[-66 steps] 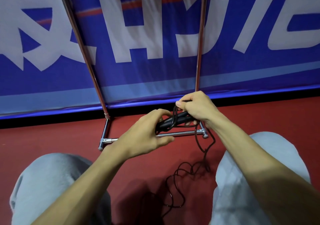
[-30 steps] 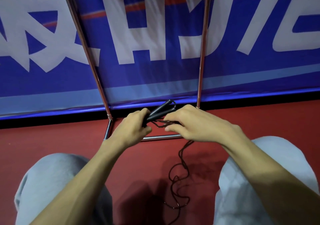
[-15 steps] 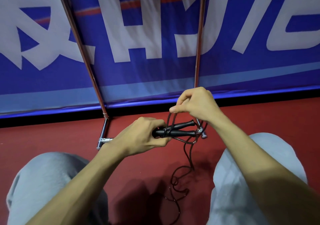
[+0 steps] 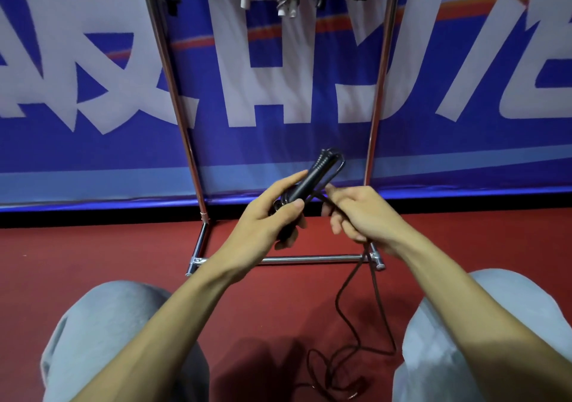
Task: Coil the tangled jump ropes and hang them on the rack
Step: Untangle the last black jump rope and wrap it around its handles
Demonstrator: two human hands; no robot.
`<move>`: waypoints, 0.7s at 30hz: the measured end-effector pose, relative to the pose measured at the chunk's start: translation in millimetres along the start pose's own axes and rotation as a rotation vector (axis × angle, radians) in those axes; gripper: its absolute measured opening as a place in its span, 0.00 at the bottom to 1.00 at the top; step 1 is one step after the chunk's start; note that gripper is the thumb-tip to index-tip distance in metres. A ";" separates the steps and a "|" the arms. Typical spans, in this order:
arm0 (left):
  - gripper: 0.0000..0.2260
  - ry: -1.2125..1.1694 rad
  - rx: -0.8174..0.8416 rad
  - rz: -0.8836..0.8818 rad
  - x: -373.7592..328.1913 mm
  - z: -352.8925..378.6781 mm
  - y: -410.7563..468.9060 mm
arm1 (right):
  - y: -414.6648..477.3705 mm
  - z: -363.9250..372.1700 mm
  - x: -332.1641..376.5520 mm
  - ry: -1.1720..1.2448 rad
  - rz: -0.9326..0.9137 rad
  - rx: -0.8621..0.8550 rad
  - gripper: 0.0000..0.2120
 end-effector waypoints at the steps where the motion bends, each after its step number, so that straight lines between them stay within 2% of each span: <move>1: 0.16 0.010 -0.045 -0.007 2.3 -2.1 1.6 | -2.1 2.0 0.5 -0.023 -0.010 0.055 0.21; 4: 0.08 0.085 -0.160 -0.031 7.7 -7.6 2.9 | -10.6 7.4 -1.6 -0.190 -0.022 0.250 0.18; 6: 0.05 0.292 -0.212 -0.015 10.6 -14.4 5.1 | -15.7 8.4 -5.8 -0.390 -0.021 0.374 0.11; 10: 0.10 0.790 -0.238 -0.037 19.9 -27.8 8.9 | -18.8 6.7 -9.8 -0.734 -0.110 0.433 0.06; 13: 0.12 0.965 -0.189 -0.083 29.4 -32.7 10.9 | -18.0 7.0 -8.5 -0.817 -0.241 0.395 0.09; 15: 0.13 1.078 -0.109 -0.100 35.6 -31.5 10.7 | -18.6 9.9 -5.3 -0.880 -0.401 0.322 0.11; 18: 0.13 1.143 0.031 -0.108 43.4 -24.2 10.2 | -21.5 8.3 2.8 -0.906 -0.589 0.132 0.11; 21: 0.12 1.157 0.062 -0.105 43.2 -14.6 10.7 | -23.7 0.2 9.0 -0.836 -0.635 -0.059 0.11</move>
Point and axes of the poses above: each hand's wrist, its own y-axis towards the middle knuckle, its own z-axis out of the palm, x = y × z, the point moved 3 cm from there along y, towards the middle knuckle, and after that the axes turned 5 degrees about -y, right-handed, at the moved point
